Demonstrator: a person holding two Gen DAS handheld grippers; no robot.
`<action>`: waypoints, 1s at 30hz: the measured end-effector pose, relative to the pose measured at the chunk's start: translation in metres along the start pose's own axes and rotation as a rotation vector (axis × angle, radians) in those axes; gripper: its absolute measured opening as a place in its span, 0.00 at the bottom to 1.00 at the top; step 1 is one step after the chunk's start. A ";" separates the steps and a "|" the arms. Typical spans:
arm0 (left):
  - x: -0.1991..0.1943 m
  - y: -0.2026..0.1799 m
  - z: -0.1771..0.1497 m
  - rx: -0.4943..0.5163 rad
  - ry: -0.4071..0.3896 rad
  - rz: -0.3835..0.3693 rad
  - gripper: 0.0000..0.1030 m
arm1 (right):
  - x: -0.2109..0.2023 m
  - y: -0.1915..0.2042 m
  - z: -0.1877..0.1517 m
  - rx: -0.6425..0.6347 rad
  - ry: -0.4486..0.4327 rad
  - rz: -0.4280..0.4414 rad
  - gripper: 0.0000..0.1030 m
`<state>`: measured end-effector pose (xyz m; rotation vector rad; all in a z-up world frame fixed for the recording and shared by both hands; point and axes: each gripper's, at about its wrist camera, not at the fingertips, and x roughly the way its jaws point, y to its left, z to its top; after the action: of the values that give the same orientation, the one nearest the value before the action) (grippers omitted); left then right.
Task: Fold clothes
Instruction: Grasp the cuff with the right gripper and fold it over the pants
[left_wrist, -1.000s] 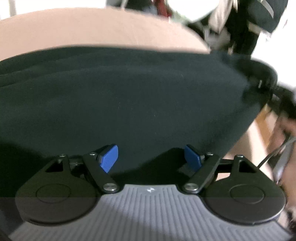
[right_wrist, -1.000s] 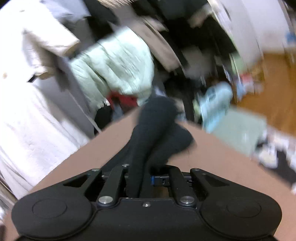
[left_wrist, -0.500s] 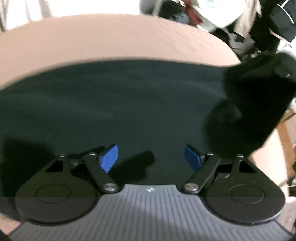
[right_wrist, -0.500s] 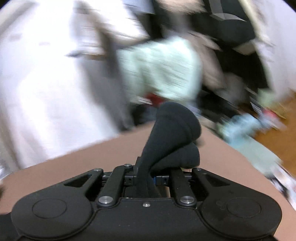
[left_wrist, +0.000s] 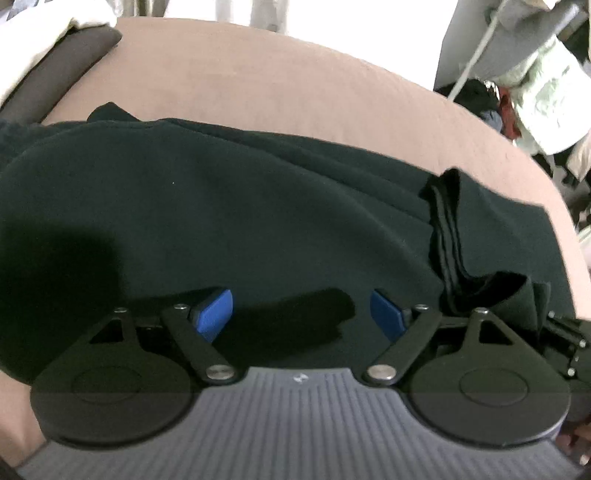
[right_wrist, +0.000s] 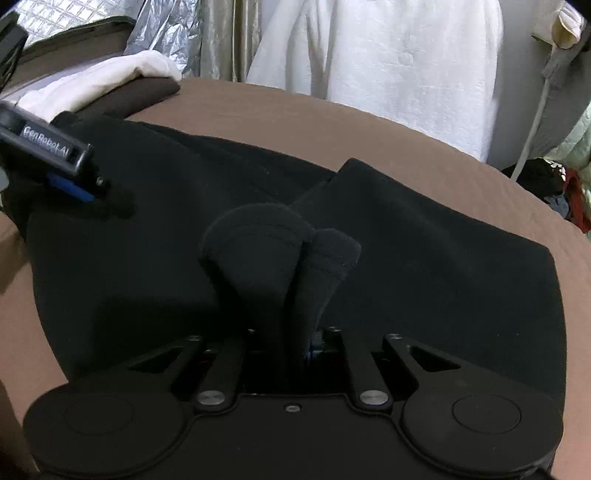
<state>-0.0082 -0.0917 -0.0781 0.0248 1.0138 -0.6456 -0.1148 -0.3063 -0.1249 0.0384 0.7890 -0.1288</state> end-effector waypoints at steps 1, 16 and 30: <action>-0.001 -0.003 0.000 0.009 -0.009 -0.025 0.80 | -0.006 -0.006 0.000 0.040 -0.017 0.021 0.12; 0.017 -0.032 -0.035 0.252 0.093 0.052 0.82 | -0.017 0.017 -0.019 -0.115 0.100 0.046 0.20; 0.006 -0.004 -0.009 0.192 0.109 0.091 0.83 | -0.087 -0.009 -0.014 0.041 -0.024 0.481 0.55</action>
<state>-0.0151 -0.0952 -0.0861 0.2755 1.0465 -0.6618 -0.1862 -0.3048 -0.0729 0.2629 0.7336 0.3103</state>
